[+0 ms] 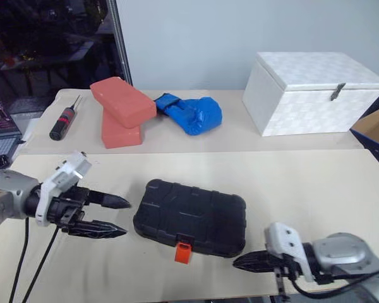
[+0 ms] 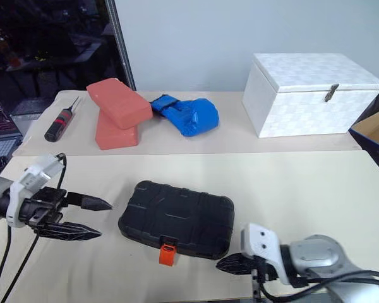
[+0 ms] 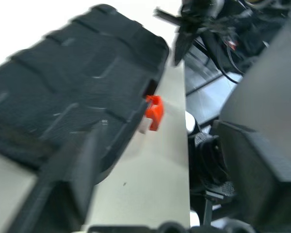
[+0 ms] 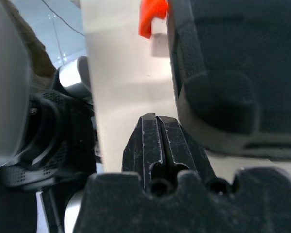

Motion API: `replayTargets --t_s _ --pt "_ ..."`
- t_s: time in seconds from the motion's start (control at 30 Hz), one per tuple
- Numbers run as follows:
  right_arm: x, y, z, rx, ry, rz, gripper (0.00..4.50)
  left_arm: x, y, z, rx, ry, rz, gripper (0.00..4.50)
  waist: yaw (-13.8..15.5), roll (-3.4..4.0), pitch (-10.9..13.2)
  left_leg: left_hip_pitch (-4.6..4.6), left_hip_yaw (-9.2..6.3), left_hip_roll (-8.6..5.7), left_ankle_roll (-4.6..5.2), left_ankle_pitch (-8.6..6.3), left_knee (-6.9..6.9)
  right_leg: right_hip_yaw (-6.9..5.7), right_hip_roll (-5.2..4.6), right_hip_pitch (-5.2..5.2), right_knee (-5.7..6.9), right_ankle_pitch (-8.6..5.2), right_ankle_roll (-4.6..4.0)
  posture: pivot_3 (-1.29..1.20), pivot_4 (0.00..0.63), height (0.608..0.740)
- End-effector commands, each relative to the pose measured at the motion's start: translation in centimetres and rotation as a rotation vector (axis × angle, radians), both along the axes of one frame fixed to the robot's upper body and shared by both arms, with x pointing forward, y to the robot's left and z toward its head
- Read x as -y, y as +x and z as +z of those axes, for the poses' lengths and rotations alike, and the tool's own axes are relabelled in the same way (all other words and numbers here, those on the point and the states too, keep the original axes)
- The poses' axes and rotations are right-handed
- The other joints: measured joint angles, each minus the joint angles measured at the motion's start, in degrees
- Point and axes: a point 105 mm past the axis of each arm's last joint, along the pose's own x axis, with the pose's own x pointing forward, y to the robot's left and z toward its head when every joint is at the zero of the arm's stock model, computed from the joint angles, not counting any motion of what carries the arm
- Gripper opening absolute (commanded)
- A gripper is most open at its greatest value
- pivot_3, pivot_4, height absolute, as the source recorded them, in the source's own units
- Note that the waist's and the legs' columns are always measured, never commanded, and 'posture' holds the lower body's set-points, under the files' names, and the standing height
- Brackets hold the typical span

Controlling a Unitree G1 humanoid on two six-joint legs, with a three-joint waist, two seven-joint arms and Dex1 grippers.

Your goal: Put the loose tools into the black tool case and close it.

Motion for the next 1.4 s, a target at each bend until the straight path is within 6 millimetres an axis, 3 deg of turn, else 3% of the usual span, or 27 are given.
replayTargets --t_s 0.03,0.17,0.2,0.27,0.33,0.4,0.53,0.67,0.73,0.83,1.0,1.07,1.4 --pt "-0.1 4.1 0.6 0.090 0.043 -0.223 0.00 1.0 -0.2 0.4 0.078 -0.006 -0.034 1.77 -0.2 -0.08 0.0 0.02 0.00 0.01 0.00 0.00 0.03 0.01 0.01 0.02 0.01 0.01 0.00 0.00 0.150 0.740" --pt "-0.5 8.6 2.2 0.164 0.119 -0.398 0.00 1.7 0.0 -0.3 0.130 -0.009 -0.019 0.21 -0.3 -0.07 0.0 0.10 0.02 0.03 -0.04 0.06 0.15 0.06 0.02 0.08 0.05 0.08 0.01 0.00 0.150 0.740" --pt "-0.6 10.0 2.6 0.179 0.137 -0.446 0.00 1.9 0.2 -0.5 0.148 -0.012 0.000 0.06 -0.4 -0.07 0.0 0.12 0.02 0.03 -0.03 0.08 0.15 0.06 0.02 0.08 0.05 0.08 0.01 0.00 0.150 0.740" --pt "-1.2 12.1 3.2 0.220 0.148 -0.460 0.00 2.3 0.6 -0.9 0.171 -0.029 0.031 0.06 -0.6 -0.07 0.0 0.17 0.00 0.06 -0.03 0.11 0.15 0.06 0.07 0.10 0.05 0.09 0.01 0.00 0.150 0.740" --pt "-1.5 15.5 3.8 0.287 0.151 -0.504 0.00 3.1 1.7 -0.9 0.223 -0.071 0.096 0.06 -1.0 -0.07 0.0 0.20 0.00 0.04 -0.01 0.14 0.15 0.09 0.08 0.10 0.06 0.28 -0.03 0.00 0.150 0.740" --pt "-1.1 17.3 3.7 0.317 0.133 -0.538 0.00 4.1 3.0 -0.8 0.275 -0.114 0.170 0.06 -1.3 -0.07 0.0 0.24 -0.03 0.05 -0.02 0.16 0.15 0.08 0.13 0.17 0.05 0.43 -0.01 0.00 0.150 0.740" --pt "0.7 15.9 4.3 0.247 0.169 -0.531 0.00 5.4 4.3 -1.0 0.319 -0.144 0.239 0.06 -0.5 -0.07 0.0 0.07 -0.19 0.01 -0.03 0.20 0.03 0.05 0.17 0.09 0.01 0.63 0.24 0.00 0.150 0.740" --pt "0.8 11.6 4.4 0.138 0.204 -0.433 1.23 6.3 5.6 -1.8 0.324 -0.141 0.294 0.00 0.4 -0.04 0.0 -0.17 -0.19 -0.12 0.18 -0.08 0.01 0.04 -0.03 -0.01 -0.10 0.72 0.08 0.00 0.150 0.740" --pt "-0.3 9.7 4.5 0.083 0.243 -0.394 1.89 6.0 6.8 -3.1 0.324 -0.078 0.339 0.00 0.1 -0.04 0.0 -0.23 -0.16 -0.12 0.22 -0.15 0.02 0.07 -0.09 -0.01 -0.17 0.68 0.16 0.00 0.150 0.740" --pt "-1.8 8.9 4.1 0.064 0.261 -0.403 2.81 5.2 8.0 -5.5 0.316 0.040 0.362 0.00 -0.4 -0.04 0.0 -0.12 -0.09 -0.15 0.23 -0.16 0.03 0.16 -0.04 0.07 -0.17 0.46 0.48 0.00 0.150 0.740" --pt "-3.5 10.8 2.9 0.091 0.243 -0.497 2.81 4.6 8.8 -7.6 0.297 0.123 0.338 0.00 -0.5 -0.01 -0.1 0.30 -0.11 -0.07 0.13 0.00 0.06 0.11 0.09 0.31 -0.06 0.41 0.26 0.00 0.150 0.740" --pt "-3.6 11.8 2.4 0.111 0.225 -0.556 2.81 4.7 8.9 -7.4 0.294 0.110 0.320 0.00 -0.6 -0.01 -0.1 0.53 -0.11 -0.03 0.12 0.04 0.06 0.12 0.12 0.48 -0.04 0.29 0.04 0.00 0.150 0.740" --pt "-6.0 12.3 1.6 0.043 0.260 -0.545 2.81 4.6 9.2 -7.0 0.318 0.117 0.304 0.00 -1.3 0.00 -0.1 0.75 -0.13 -0.02 0.15 0.01 -0.07 0.12 0.11 0.76 -0.14 0.42 0.39 0.00 0.150 0.740"
